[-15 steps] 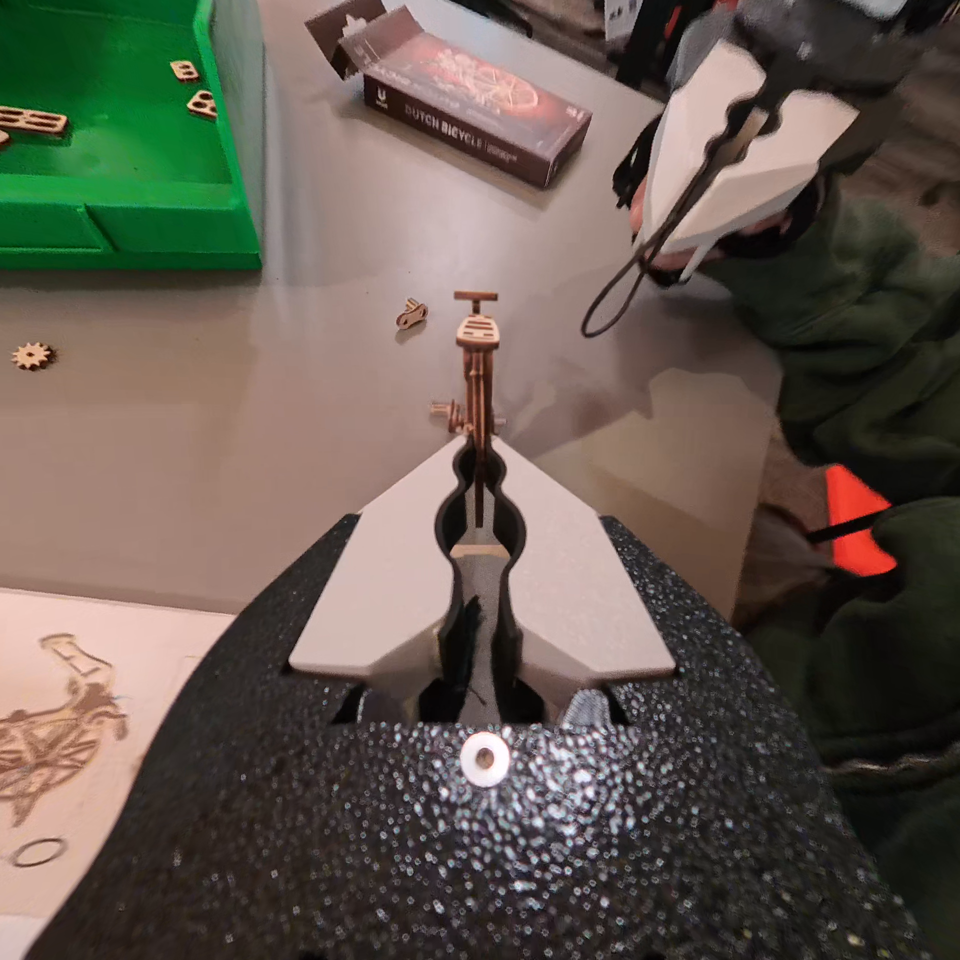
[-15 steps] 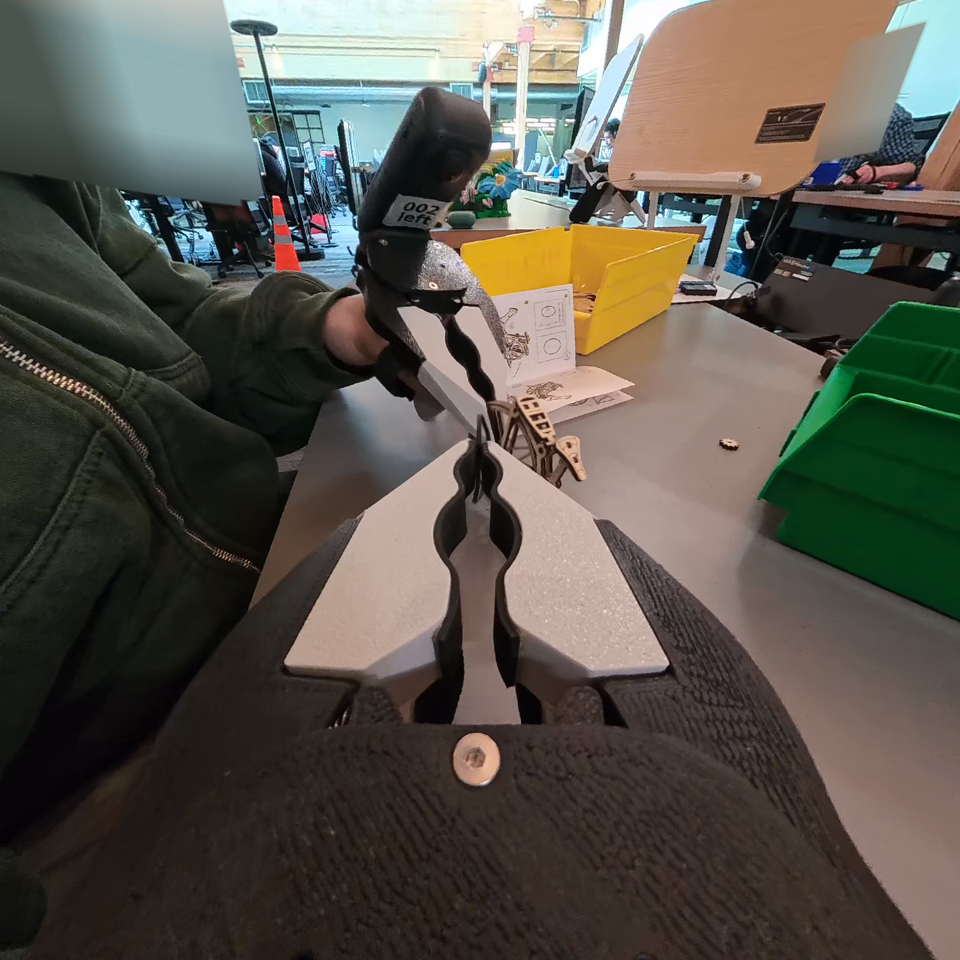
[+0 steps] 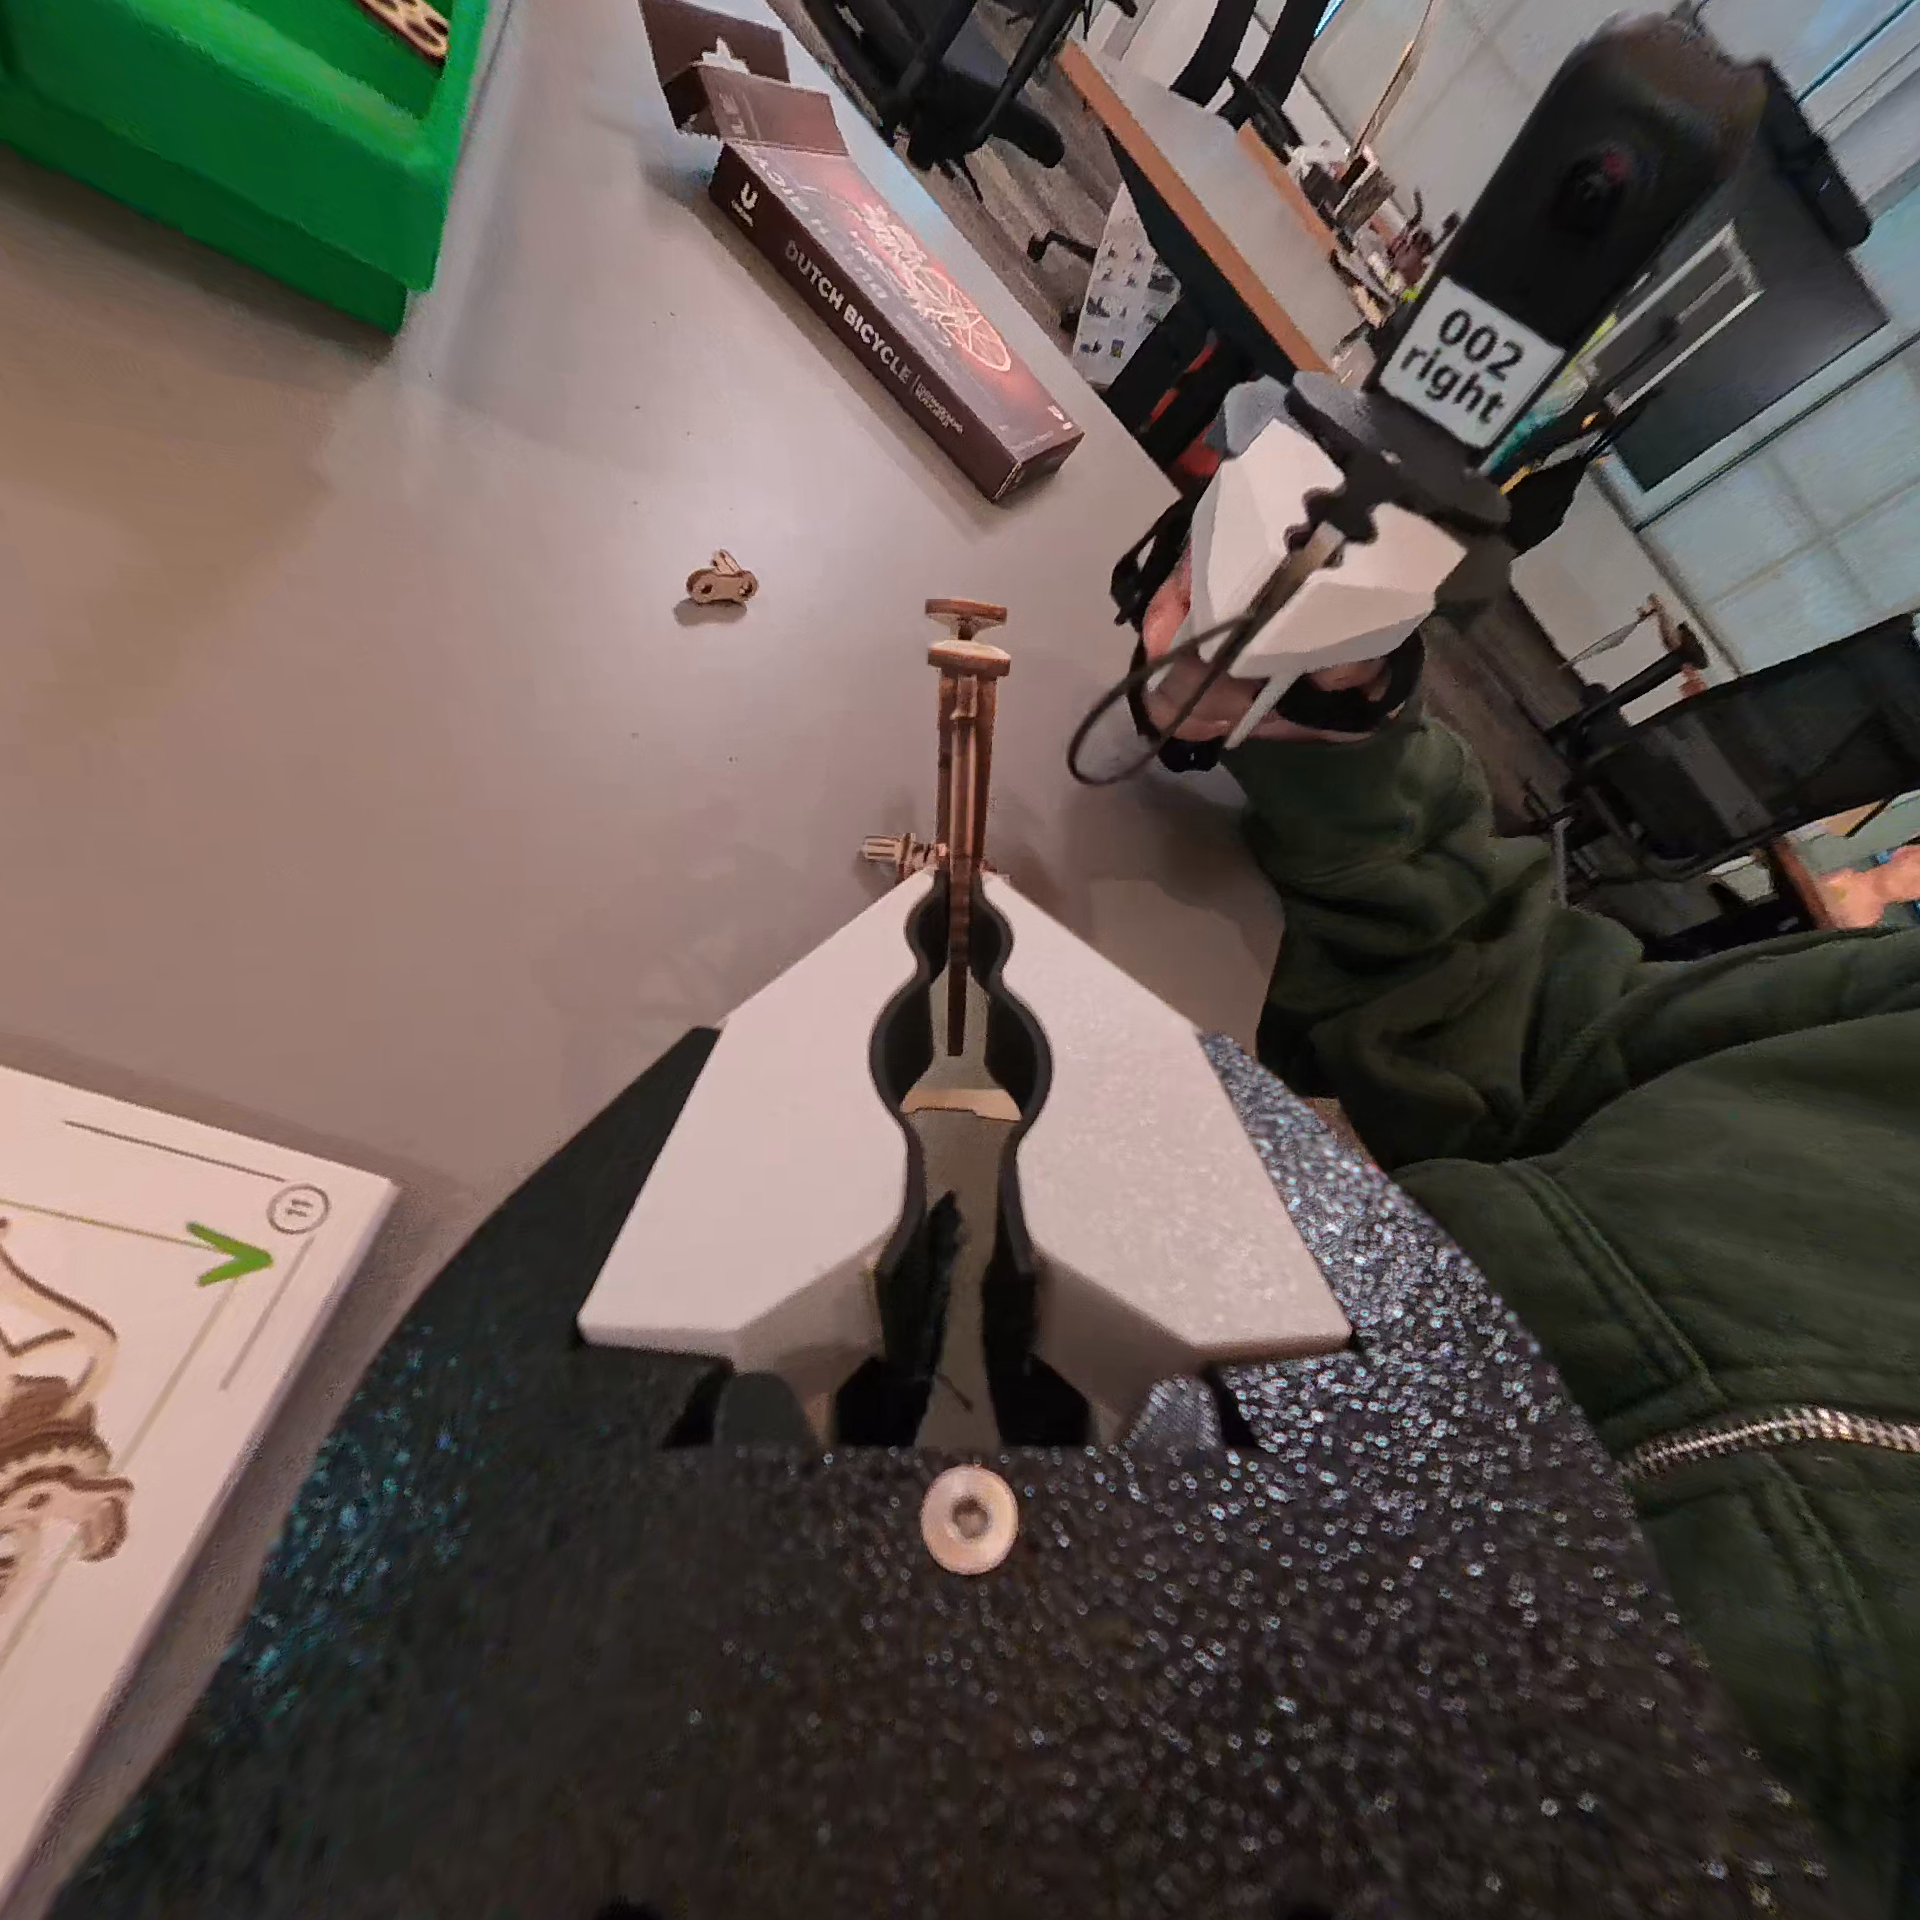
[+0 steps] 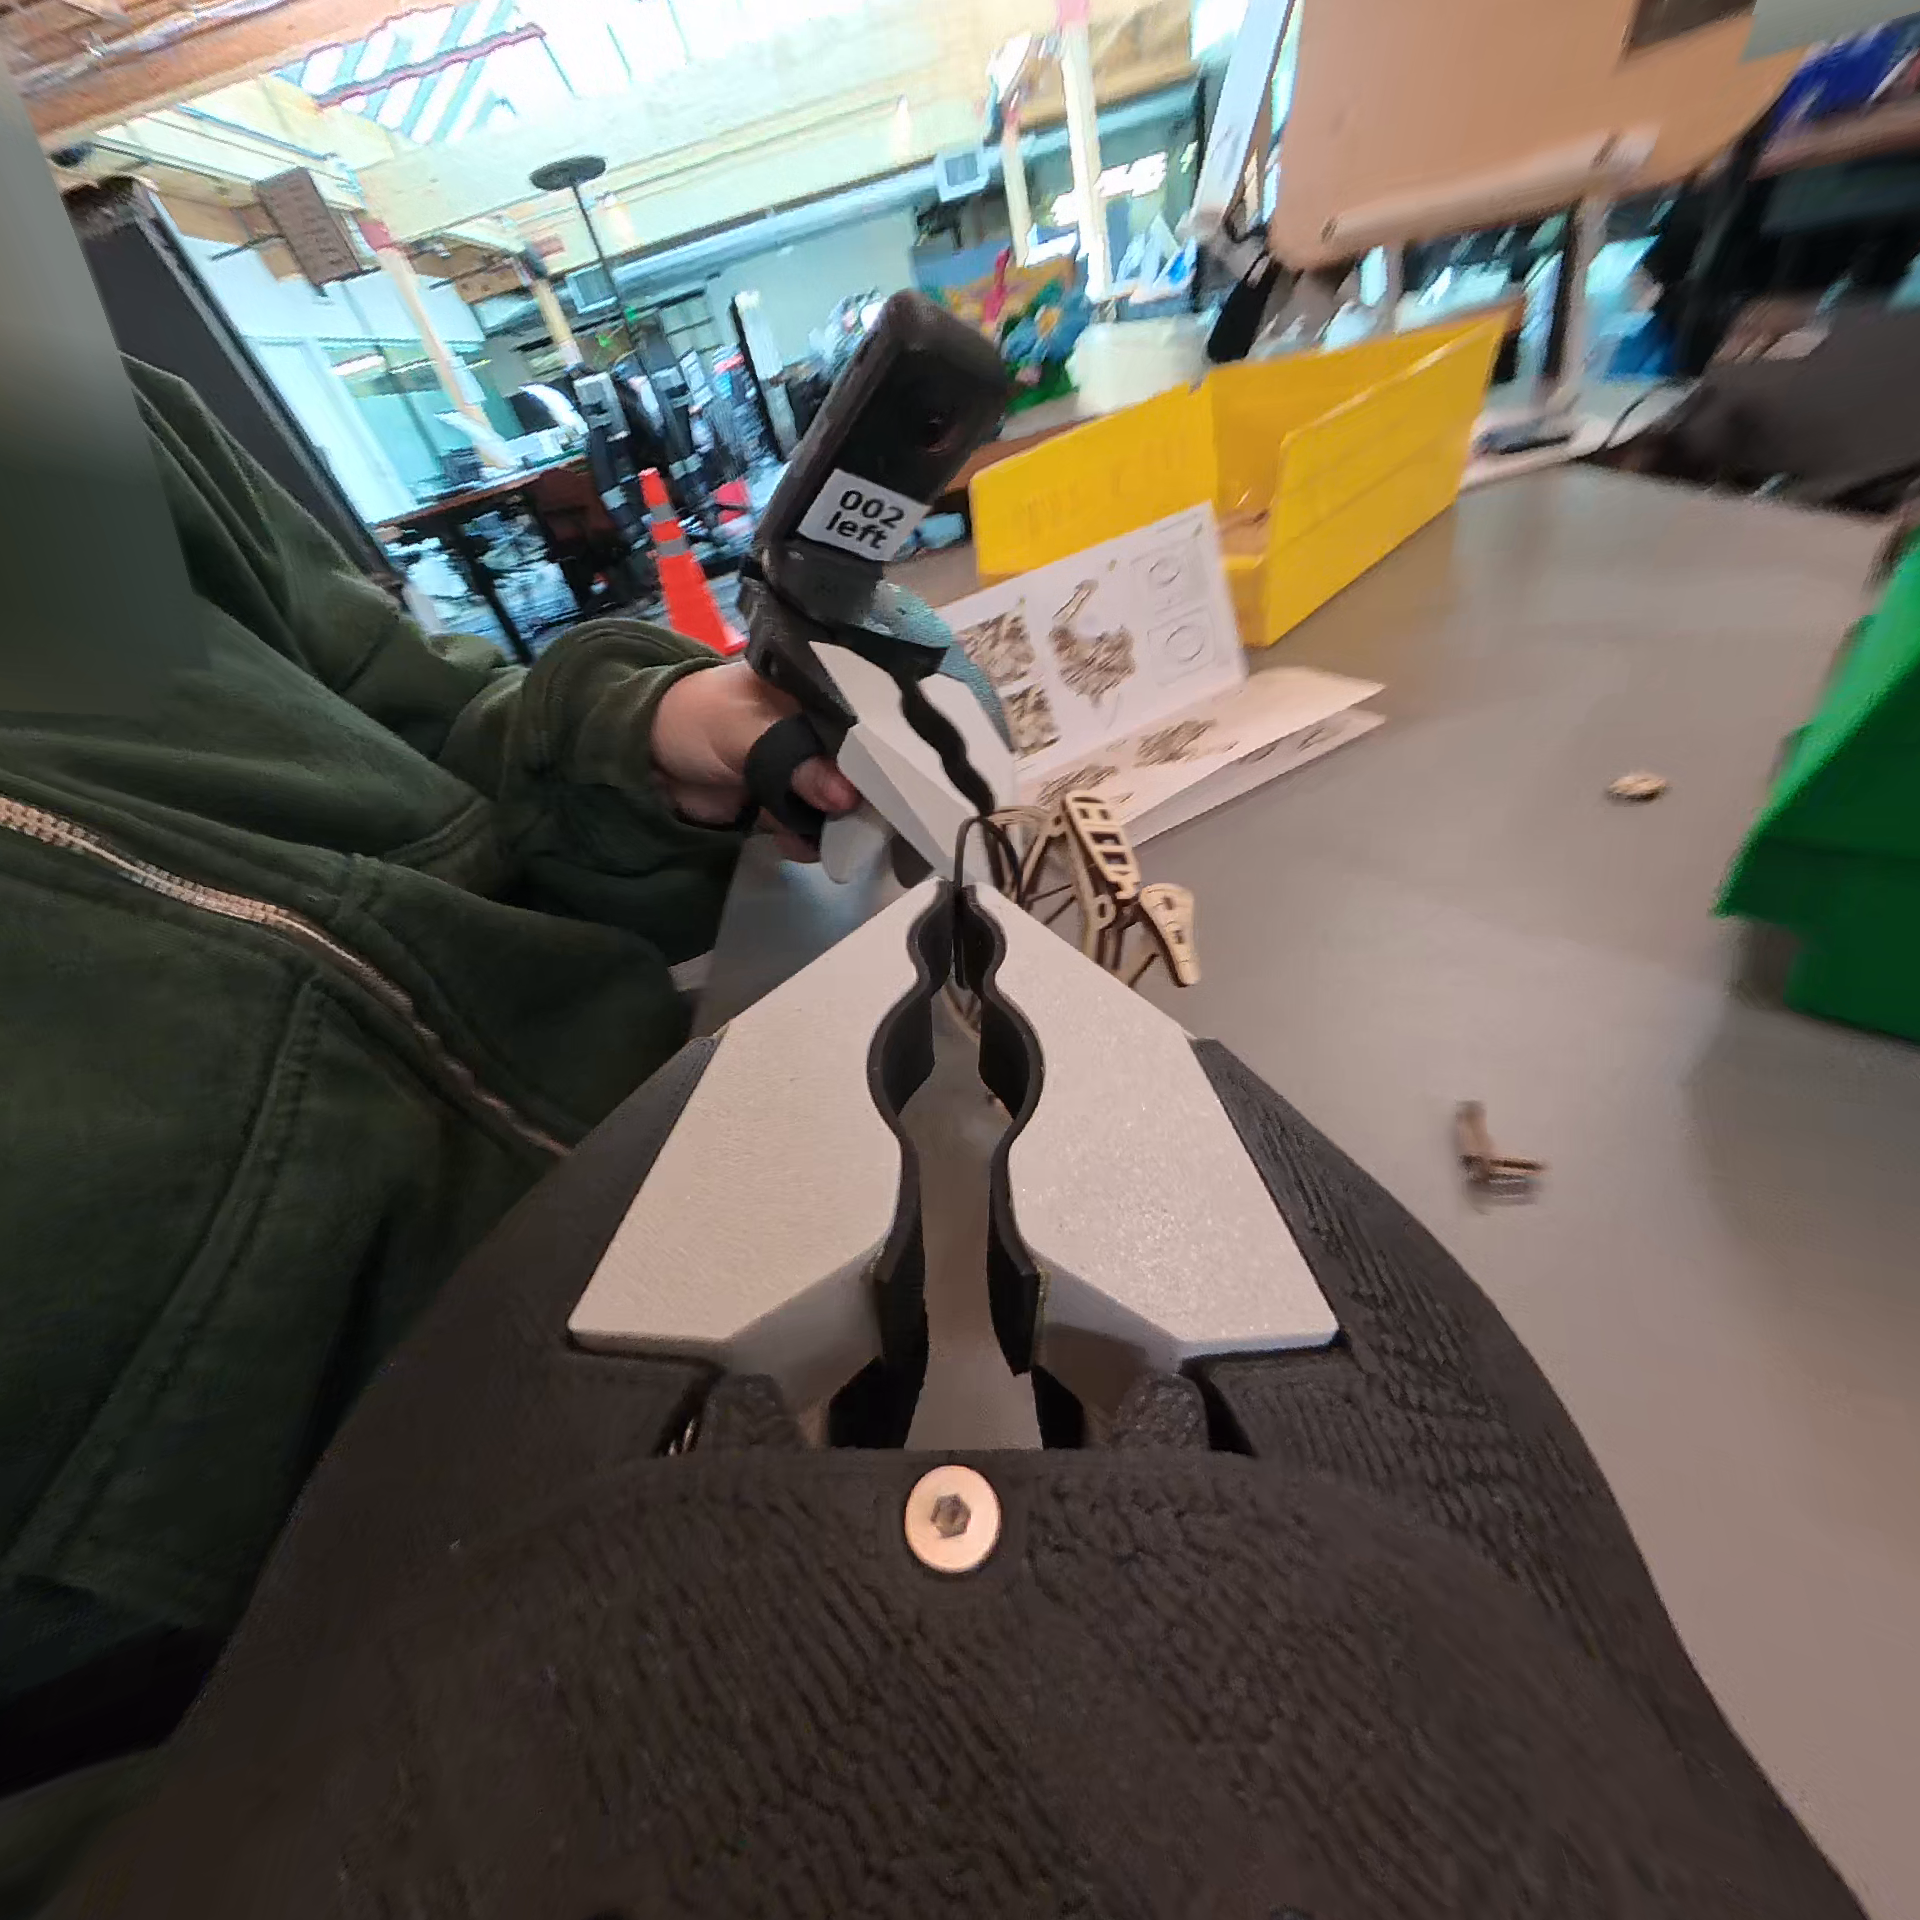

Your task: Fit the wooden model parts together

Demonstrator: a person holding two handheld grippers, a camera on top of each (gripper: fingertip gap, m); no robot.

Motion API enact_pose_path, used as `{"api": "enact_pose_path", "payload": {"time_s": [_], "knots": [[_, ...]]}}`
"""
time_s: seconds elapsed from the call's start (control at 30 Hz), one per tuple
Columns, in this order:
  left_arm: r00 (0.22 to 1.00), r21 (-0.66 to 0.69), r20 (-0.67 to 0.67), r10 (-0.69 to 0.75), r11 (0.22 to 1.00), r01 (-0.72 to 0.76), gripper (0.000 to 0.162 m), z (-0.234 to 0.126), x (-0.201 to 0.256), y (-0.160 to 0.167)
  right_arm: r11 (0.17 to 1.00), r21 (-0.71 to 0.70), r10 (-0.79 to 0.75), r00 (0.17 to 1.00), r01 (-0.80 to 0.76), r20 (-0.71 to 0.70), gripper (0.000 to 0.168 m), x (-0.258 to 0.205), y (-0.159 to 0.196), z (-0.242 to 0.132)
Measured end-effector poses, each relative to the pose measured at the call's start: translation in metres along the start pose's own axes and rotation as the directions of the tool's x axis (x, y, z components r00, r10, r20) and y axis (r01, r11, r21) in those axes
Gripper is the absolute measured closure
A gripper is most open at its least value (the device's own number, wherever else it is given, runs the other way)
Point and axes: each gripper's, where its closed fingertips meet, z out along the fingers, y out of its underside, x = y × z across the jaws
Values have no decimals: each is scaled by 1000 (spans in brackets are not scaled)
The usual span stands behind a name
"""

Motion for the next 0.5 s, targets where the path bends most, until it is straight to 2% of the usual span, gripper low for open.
{"api": "enact_pose_path", "payload": {"time_s": [0.1,0.37,0.5], "knots": [[999,-4,17,-45,999,45,161,0,-6,6,998,-36,46,998,-45,39,168,-6,5,10],[990,20,55,-131,991,131,159,-4,-26,1,986,-65,155,988,-155,-4,168,5,13,22],[979,57,152,-132,991,125,135,-10,-40,-5,979,-57,196,980,-198,-40,168,12,14,21]]}}
